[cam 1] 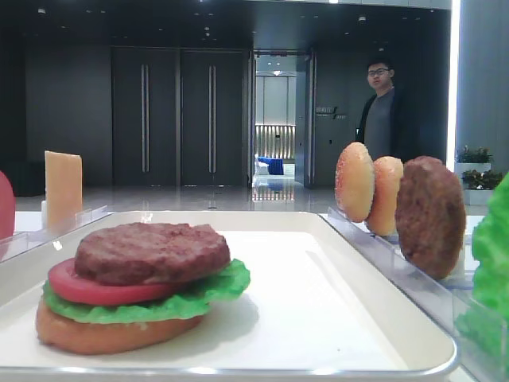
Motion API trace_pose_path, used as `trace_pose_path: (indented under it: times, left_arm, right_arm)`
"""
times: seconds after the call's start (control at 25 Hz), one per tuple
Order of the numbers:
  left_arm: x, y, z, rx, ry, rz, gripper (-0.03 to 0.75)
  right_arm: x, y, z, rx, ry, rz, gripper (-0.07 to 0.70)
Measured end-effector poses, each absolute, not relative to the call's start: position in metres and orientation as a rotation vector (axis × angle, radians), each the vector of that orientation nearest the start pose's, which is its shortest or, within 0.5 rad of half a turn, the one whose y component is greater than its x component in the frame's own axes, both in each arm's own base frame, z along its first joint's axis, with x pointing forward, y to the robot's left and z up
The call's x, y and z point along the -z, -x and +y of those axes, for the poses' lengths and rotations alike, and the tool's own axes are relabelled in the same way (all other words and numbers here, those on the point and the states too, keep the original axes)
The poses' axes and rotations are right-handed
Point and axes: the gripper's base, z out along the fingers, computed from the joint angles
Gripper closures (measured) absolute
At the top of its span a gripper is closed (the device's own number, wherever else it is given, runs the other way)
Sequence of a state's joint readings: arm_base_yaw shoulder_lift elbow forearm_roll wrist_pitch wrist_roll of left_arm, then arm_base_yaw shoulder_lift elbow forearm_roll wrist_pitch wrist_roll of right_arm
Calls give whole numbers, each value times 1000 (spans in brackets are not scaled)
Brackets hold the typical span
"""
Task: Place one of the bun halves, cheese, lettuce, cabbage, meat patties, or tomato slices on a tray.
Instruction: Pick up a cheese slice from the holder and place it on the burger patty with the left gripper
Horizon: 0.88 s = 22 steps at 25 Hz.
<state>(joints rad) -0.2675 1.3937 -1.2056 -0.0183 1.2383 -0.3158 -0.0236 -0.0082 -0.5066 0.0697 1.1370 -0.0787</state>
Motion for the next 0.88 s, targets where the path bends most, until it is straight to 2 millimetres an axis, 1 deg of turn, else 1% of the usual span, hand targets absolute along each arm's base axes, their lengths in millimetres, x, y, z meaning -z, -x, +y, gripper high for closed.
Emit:
trace_pose_path:
  times: [0.16,0.32,0.4,0.48,0.6,0.8,0.88]
  left_arm:
    - [-315,-248,-70,133,84,2927,689]
    - [-308,-246,-73,180,100,2940,689]
    - [-306,-248,-76,230,102,2923,689]
    - [-305,-251,-84,278,84,2899,689]
    - [-296,-255,-108,314,-6,2896,689]
    - [-269,-257,-162,366,-165,2896,689]
    - [-258,-256,-178,378,-192,2910,689]
  right_arm:
    - [-273,10,6,-23,65,2103,395]
    - [-273,10,6,-23,65,2103,395]
    - [-273,10,6,-23,65,2103,395]
    - [-273,10,6,-23,65,2103,395]
    - [-273,10,6,-23,65,2103,395]
    - [-273,10,6,-23,65,2103,395]
    - [-273,10,6,-23,65,2103,395]
